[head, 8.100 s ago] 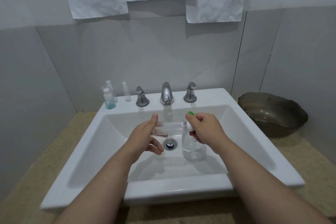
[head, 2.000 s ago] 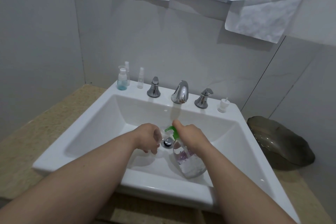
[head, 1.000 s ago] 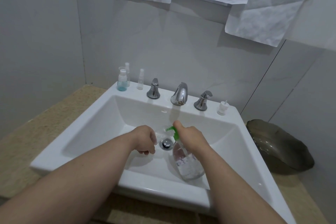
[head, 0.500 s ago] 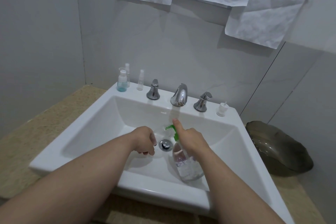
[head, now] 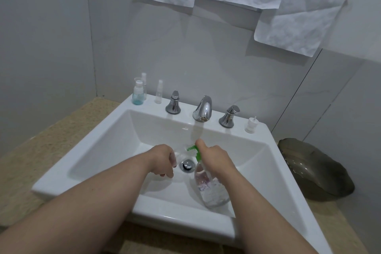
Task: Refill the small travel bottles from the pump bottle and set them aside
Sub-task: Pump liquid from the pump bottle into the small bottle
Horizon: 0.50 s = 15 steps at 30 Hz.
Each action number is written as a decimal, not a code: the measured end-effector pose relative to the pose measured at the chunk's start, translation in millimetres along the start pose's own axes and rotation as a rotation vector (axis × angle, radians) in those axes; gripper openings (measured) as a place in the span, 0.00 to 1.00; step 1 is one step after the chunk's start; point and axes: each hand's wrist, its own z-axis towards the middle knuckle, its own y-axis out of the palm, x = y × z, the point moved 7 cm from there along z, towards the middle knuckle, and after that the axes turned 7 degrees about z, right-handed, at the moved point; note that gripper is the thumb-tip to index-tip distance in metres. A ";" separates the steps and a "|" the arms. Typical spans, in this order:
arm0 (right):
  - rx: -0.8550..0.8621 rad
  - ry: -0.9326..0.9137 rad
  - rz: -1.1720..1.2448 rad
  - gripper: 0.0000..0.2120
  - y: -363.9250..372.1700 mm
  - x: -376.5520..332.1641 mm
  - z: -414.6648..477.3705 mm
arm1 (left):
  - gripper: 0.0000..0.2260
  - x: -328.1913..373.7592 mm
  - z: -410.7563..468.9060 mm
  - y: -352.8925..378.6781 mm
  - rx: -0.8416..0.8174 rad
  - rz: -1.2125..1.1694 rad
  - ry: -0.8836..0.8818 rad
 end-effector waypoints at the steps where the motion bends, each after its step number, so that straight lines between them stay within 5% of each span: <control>1: 0.000 -0.006 0.000 0.26 -0.8 -0.5 -0.2 | 0.11 0.5 -0.3 0.4 -0.002 0.007 0.006; 9: -0.004 -0.019 -0.004 0.24 -2.3 -1.3 -0.5 | 0.11 1.3 -0.3 3.1 -0.037 -0.007 0.015; 15: -0.010 -0.011 -0.070 0.33 -0.5 1.7 -2.0 | 0.11 -1.8 1.0 2.1 -0.020 -0.021 0.007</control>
